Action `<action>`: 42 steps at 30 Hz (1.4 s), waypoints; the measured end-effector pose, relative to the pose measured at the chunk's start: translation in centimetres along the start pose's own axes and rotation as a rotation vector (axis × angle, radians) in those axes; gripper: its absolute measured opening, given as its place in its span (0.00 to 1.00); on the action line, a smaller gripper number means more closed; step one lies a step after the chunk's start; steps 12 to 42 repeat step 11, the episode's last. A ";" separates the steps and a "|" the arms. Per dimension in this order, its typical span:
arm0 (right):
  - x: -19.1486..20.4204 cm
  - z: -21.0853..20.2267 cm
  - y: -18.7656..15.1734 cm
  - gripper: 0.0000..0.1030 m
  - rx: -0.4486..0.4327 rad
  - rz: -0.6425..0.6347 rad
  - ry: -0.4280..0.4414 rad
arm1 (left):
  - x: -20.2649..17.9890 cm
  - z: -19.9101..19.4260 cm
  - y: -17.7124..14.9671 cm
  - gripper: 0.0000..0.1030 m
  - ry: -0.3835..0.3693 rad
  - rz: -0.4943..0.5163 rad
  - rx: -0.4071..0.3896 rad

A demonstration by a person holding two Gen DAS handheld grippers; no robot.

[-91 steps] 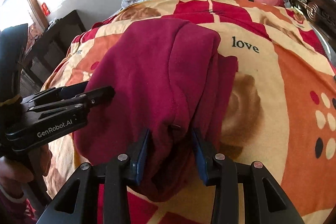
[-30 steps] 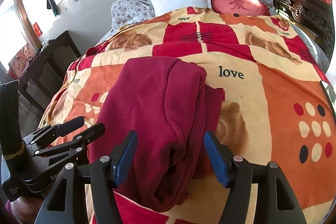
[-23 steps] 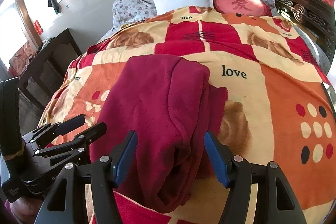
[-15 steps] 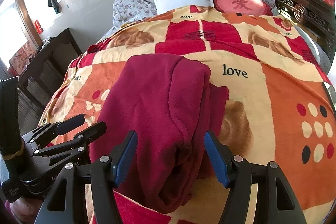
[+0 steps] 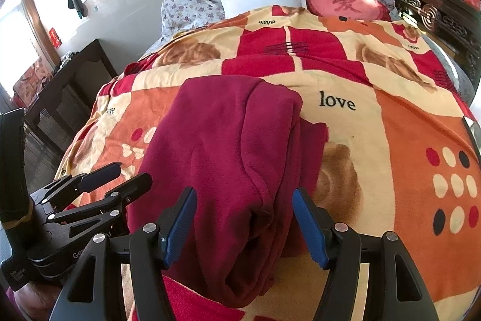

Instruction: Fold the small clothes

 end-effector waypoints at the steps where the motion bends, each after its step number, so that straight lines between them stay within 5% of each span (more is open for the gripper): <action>1: 0.0 0.0 0.0 0.62 0.000 0.001 0.000 | -0.1 0.0 0.0 0.54 0.001 0.000 0.000; 42: -0.2 0.4 -0.2 0.62 0.011 0.004 0.003 | 0.5 0.3 0.8 0.54 0.000 -0.011 -0.018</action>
Point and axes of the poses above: each gripper's, at about its wrist camera, not at the fingertips, and z roughly the way its jaws point, x to its left, y to its top, the point moved 10 cm from there along z, roughly the way its jaws point, and after that the axes turned 6 degrees about -x, right-handed, at the moved point
